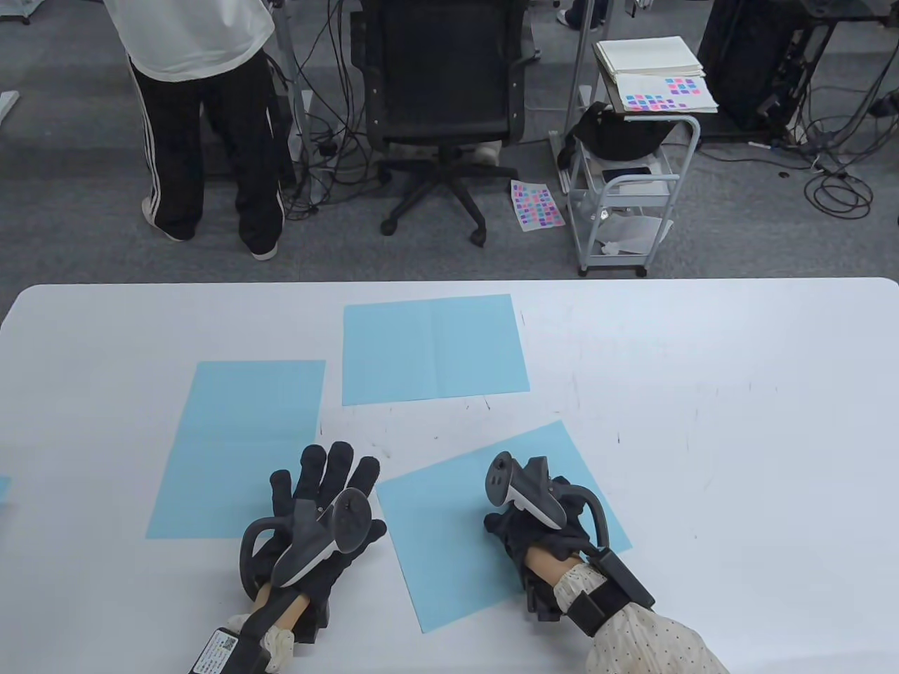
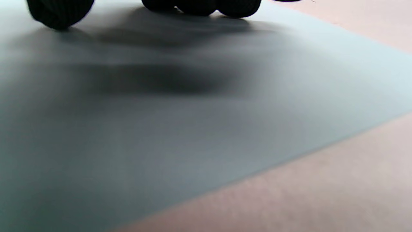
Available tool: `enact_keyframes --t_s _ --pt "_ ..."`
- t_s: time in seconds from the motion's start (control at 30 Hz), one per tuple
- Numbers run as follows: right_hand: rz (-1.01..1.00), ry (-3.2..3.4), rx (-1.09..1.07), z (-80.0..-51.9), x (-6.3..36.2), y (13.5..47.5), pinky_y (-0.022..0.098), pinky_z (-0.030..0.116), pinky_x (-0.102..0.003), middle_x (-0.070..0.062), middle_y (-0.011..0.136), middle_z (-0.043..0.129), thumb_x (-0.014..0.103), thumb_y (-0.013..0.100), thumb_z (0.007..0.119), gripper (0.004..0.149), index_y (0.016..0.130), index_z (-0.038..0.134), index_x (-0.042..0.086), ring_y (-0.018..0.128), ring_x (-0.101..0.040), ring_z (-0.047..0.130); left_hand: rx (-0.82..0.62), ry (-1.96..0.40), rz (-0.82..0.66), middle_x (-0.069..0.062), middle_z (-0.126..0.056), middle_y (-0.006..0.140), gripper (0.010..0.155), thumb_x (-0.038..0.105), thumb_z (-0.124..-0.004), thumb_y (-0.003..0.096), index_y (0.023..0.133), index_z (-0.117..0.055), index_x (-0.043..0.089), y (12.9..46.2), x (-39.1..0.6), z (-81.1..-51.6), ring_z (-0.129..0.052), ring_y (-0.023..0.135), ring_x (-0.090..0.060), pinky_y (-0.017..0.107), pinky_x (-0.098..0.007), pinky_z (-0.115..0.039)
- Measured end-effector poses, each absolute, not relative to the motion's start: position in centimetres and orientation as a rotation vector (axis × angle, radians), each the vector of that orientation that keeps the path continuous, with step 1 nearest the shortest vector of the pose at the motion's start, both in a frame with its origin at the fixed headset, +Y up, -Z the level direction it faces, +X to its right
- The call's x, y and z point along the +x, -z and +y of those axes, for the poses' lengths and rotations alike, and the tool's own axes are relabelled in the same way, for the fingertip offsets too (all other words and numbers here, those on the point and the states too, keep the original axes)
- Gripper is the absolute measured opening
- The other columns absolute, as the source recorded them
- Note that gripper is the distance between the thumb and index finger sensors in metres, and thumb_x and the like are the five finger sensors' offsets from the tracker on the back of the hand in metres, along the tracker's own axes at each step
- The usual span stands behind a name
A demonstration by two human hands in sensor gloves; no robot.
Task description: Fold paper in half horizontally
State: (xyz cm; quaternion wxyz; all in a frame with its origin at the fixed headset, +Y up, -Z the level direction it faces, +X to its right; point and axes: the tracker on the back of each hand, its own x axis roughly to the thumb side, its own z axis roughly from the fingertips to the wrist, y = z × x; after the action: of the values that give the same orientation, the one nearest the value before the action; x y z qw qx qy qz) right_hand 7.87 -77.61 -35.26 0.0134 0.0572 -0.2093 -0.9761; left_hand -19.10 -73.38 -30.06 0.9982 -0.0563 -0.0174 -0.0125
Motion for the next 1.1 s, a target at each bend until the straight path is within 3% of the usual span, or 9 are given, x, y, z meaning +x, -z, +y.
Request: enact_keyframes --t_s 0.73,1.1 --pt "-0.839 3.134 0.417 -77.4 16.7 35.9 0.071 0.013 -0.071 0.006 0.11 0.03 0.041 0.047 0.073 0.069 0.105 0.035 0.036 0.101 -0.039 0.025 -0.14 0.027 -0.019 0.017 -0.008 0.119 0.083 0.069 -0.059 0.0316 0.102 -0.017 0.058 30.1 -19.5 -73.4 -0.015 0.118 -0.023 0.088 -0.063 -0.028" --pt "-0.904 3.237 0.354 -77.5 18.3 37.0 0.069 0.007 -0.071 0.011 0.112 0.028 0.03 0.048 0.078 0.067 0.103 0.041 0.04 0.103 -0.038 0.017 -0.145 0.024 -0.012 0.017 -0.008 0.119 0.083 0.069 -0.059 0.0317 0.102 -0.016 0.058 30.2 -19.7 -73.3 -0.015 0.118 -0.023 0.088 -0.062 -0.028"
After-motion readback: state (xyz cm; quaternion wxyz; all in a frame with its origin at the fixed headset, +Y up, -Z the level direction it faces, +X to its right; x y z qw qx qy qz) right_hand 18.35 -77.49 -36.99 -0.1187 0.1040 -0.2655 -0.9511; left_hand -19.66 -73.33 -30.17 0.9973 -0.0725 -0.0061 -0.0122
